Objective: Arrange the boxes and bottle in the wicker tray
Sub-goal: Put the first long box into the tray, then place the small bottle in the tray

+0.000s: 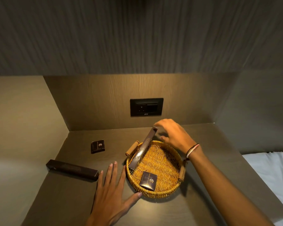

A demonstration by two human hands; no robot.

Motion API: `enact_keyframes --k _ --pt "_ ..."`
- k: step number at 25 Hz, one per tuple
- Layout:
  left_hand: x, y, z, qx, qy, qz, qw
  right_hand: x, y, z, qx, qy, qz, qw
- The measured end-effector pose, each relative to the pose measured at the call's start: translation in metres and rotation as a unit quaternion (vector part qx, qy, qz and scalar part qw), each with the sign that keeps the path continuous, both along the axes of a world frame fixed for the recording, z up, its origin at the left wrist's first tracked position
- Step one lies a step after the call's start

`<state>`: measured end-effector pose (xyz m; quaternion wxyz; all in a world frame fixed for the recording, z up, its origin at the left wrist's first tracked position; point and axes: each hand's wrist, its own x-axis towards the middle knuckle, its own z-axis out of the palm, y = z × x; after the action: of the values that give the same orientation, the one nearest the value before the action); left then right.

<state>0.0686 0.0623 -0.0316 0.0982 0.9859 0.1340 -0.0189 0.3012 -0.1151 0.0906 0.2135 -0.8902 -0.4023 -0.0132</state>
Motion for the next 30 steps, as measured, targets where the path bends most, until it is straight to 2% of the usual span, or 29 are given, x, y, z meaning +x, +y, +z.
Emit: enact_keyframes --k 1,3,5,7,10,17,23,30 --pt "0.0 0.0 0.0 -0.002 0.001 0.001 1.0 0.003 -0.014 0.002 0.001 -0.007 -0.053 0.999" --pt "0.0 0.0 -0.001 -0.007 0.003 0.001 1.0 0.01 -0.044 0.006 -0.077 0.005 -0.178 0.981" --pt "0.0 0.001 0.0 -0.005 0.003 0.001 1.0 0.015 -0.068 0.01 -0.184 0.08 -0.268 0.942" --pt "0.0 0.0 0.0 -0.003 0.001 0.0 1.0 0.016 -0.082 0.008 -0.236 0.154 -0.291 0.914" --pt "0.0 0.0 -0.001 -0.005 -0.001 0.001 1.0 0.01 -0.086 -0.004 -0.206 0.206 -0.297 0.909" --pt "0.001 0.0 0.0 -0.004 -0.003 0.001 1.0 0.01 -0.081 -0.013 -0.167 0.161 -0.298 0.926" --pt "0.001 -0.001 0.002 -0.003 0.007 0.001 1.0 0.006 -0.049 -0.009 -0.083 0.084 -0.168 0.979" --pt "0.002 0.0 0.004 -0.004 0.008 -0.008 1.0 0.007 -0.012 -0.033 -0.128 0.085 -0.112 0.982"
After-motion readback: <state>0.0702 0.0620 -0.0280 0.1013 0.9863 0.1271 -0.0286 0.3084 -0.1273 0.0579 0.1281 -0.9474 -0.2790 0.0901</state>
